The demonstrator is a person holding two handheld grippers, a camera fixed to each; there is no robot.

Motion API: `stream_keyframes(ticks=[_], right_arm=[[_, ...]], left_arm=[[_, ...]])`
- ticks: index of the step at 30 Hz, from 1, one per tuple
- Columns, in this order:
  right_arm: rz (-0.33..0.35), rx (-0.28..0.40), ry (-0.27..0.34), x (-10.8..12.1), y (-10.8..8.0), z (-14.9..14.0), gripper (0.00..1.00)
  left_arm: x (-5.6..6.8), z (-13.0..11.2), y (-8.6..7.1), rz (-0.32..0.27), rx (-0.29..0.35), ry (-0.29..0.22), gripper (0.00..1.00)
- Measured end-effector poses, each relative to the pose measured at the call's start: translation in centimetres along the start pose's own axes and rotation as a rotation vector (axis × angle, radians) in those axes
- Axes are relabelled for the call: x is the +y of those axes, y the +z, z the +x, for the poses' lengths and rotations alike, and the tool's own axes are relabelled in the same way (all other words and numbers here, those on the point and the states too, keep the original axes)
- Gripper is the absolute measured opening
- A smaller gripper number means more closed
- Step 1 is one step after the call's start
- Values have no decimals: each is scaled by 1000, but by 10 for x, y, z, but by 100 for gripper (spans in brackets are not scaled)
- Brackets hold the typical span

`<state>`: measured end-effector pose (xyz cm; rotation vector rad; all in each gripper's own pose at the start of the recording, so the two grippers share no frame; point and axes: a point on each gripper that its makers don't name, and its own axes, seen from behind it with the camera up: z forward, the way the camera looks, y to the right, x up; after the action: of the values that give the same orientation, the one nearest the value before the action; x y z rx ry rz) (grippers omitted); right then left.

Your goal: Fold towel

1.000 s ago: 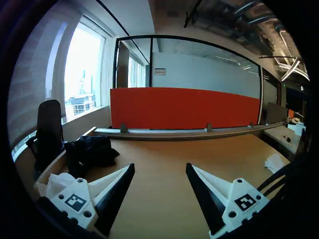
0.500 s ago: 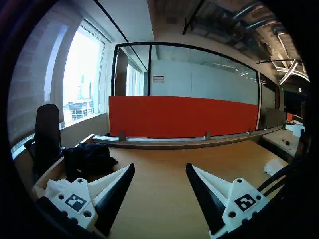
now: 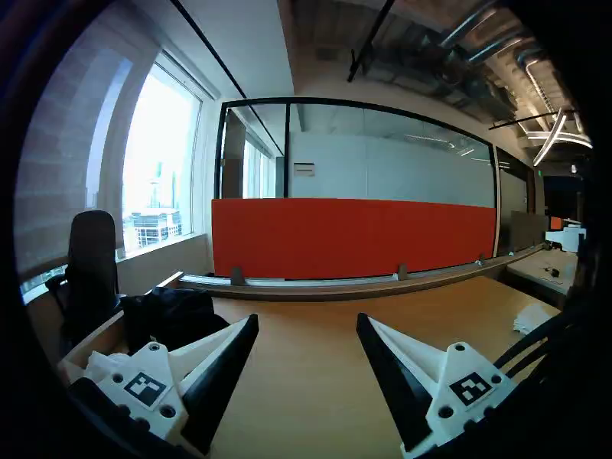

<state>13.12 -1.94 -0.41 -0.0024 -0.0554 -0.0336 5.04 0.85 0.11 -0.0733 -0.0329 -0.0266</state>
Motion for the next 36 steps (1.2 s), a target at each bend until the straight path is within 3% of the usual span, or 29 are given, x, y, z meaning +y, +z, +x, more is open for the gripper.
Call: stream_keyframes(ticks=[9,15,24,36], right_arm=[[-31,-6,0,0,-7,-12,100],[-25,1,5,-3,-14,-11,100],[-63,23,32,6,-23,-10,100],[-65,33,53,6,-25,-24,100]], left_arm=[[-3,-30,1,1,-4,37,95],[-9,-37,-1,25,39,54,95],[-13,-58,-3,33,75,32,95],[-13,-83,0,55,108,14,95]])
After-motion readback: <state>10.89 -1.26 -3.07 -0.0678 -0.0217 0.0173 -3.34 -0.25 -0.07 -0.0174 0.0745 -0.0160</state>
